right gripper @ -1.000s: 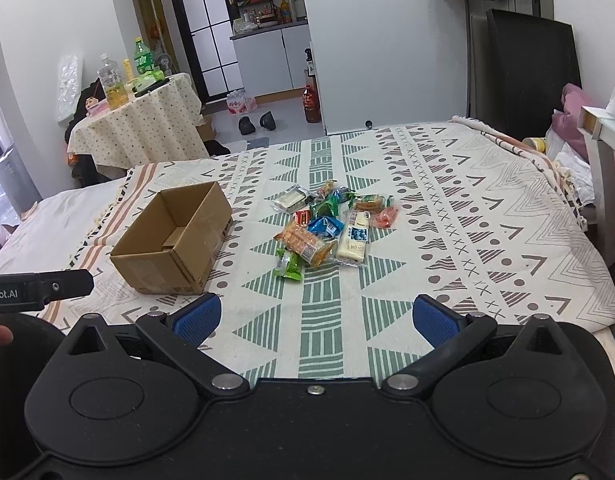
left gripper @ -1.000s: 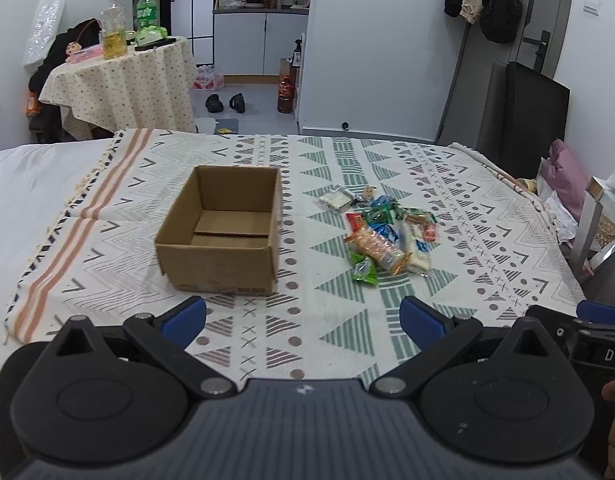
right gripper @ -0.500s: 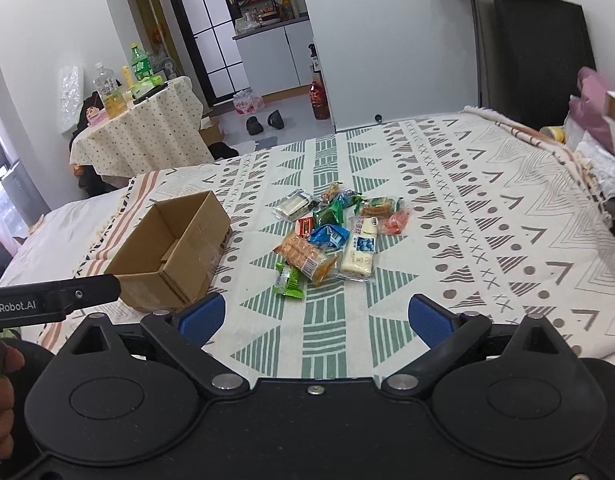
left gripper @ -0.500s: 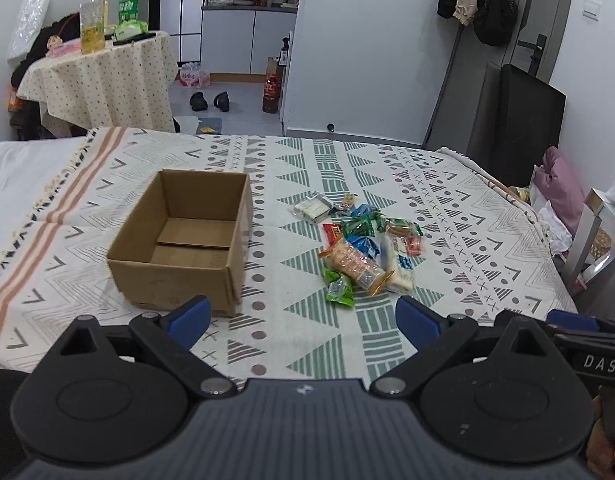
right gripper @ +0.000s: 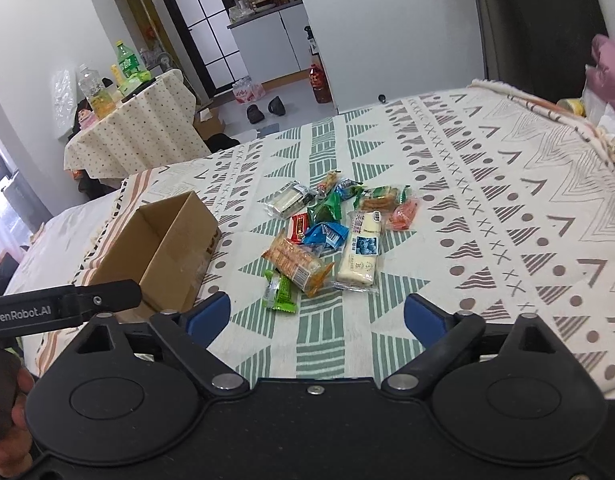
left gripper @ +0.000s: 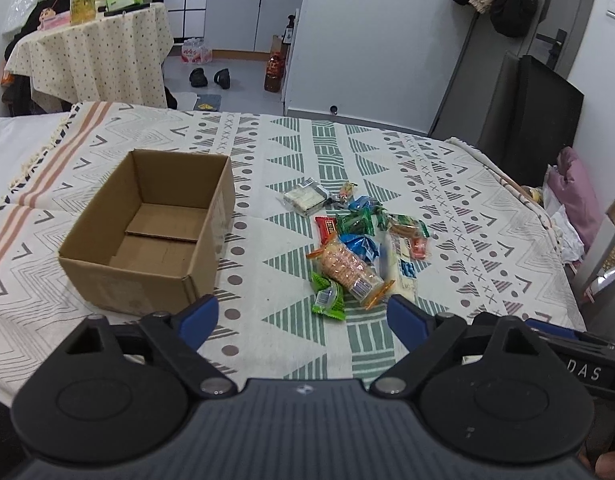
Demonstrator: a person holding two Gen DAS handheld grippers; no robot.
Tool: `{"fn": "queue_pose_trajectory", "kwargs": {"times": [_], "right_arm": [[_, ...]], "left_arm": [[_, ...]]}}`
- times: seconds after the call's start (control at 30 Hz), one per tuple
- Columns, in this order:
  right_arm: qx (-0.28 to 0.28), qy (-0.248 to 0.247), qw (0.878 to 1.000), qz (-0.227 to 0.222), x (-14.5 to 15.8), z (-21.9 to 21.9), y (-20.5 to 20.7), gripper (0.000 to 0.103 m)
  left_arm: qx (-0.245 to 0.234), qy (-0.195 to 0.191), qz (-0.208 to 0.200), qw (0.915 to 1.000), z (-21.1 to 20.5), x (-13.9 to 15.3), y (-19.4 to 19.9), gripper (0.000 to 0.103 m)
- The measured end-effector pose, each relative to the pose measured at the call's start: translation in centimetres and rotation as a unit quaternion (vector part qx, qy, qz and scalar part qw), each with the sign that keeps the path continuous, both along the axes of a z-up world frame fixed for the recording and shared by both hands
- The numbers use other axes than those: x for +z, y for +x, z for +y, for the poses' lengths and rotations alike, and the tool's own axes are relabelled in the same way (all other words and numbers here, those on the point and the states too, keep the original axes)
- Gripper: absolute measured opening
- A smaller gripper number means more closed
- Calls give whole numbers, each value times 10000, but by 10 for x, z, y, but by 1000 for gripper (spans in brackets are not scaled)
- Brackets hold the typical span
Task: Organize snacks
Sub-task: 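Grasp the green snack packet with the left tool while the right tool grasps the blueberry cake bar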
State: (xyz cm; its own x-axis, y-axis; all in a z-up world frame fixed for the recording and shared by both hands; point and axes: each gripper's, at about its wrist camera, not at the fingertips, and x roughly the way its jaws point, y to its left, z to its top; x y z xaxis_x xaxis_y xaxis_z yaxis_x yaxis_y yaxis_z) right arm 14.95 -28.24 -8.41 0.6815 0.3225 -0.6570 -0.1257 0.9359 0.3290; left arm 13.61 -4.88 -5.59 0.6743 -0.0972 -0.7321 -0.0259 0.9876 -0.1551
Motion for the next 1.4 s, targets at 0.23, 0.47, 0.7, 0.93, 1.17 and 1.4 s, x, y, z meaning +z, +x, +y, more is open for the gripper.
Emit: {"fn": "queue_pose_trajectory", "kwargs": {"times": [0.23,0.47,0.7,0.93,1.17,1.4], "right_arm": [[-8,177,9996,221,-19,-6,28,75],[-64,350,9984,450,-41,-13,54,65],[-111,432,9967,678,-63,-17,79,60],[-93,456,9955,829,-81,-18,102,54],[-132,460,9944,947,-99,-21,124,51],[-85,463,9939,999,-112,-17,135,49]], "left_arm": [[23,-68,249,9997,-8,-20,30,77],[29,-131,510,9986,-14,-42,57,68],[12,-220,767,9968,-21,-68,87,63],[42,-302,994,9946,-25,-92,113,58],[25,-333,1228,9919,-26,-117,133,54],[-46,-429,1396,9893,-27,-133,146,49]]}}
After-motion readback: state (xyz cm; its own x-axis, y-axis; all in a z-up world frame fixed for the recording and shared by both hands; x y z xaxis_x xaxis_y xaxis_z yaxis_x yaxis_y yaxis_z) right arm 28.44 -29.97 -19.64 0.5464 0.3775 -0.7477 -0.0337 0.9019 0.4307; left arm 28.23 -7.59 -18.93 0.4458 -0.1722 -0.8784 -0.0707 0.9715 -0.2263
